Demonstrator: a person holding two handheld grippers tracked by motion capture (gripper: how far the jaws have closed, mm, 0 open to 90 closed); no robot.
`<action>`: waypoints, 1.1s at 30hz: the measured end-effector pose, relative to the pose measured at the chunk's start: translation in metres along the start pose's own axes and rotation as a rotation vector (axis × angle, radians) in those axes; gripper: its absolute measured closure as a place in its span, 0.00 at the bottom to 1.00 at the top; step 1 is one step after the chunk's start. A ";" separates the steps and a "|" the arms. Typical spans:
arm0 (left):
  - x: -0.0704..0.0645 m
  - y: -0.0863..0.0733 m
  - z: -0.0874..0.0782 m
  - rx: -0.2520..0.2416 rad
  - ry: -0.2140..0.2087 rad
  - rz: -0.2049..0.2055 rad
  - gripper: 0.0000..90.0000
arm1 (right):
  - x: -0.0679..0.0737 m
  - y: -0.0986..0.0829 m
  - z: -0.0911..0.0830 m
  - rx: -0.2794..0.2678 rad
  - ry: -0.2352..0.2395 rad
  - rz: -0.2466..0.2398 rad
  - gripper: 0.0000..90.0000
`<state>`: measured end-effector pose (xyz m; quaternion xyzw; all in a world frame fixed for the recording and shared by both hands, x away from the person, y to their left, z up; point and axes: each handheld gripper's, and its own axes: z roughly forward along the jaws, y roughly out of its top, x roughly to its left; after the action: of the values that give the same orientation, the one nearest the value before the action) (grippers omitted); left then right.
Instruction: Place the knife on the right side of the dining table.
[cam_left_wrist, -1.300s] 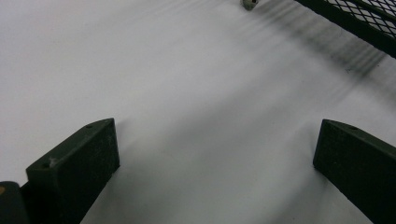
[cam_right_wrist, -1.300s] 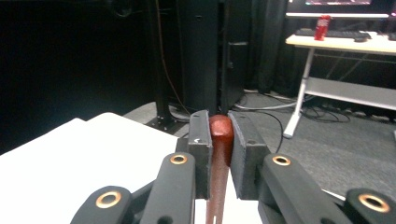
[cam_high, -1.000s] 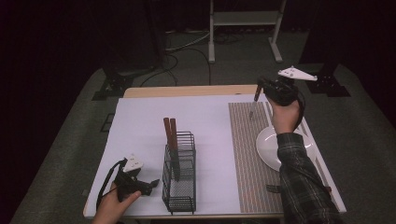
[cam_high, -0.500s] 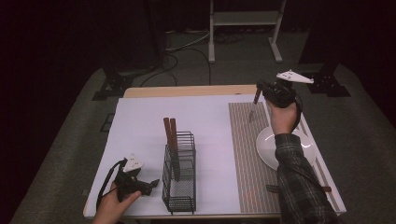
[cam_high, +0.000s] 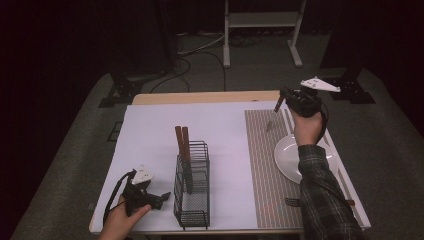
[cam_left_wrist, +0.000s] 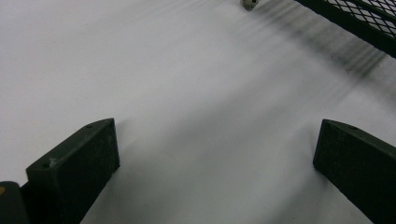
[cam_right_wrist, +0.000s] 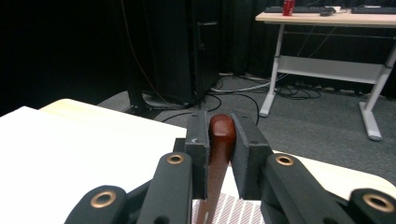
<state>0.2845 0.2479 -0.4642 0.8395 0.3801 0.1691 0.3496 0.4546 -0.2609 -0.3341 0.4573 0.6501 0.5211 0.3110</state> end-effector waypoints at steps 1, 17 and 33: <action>0.000 0.000 0.000 0.000 -0.001 0.000 0.00 | 0.000 0.000 0.000 0.000 0.000 0.000 0.85; 0.000 0.000 0.000 0.000 0.000 0.000 0.00 | -0.023 -0.012 -0.016 0.022 -0.094 -0.014 0.79; 0.000 0.000 0.000 0.000 0.000 0.001 0.00 | -0.039 -0.023 -0.020 0.055 -0.162 -0.013 0.71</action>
<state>0.2846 0.2479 -0.4642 0.8397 0.3797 0.1694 0.3495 0.4461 -0.3055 -0.3537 0.5019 0.6399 0.4623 0.3533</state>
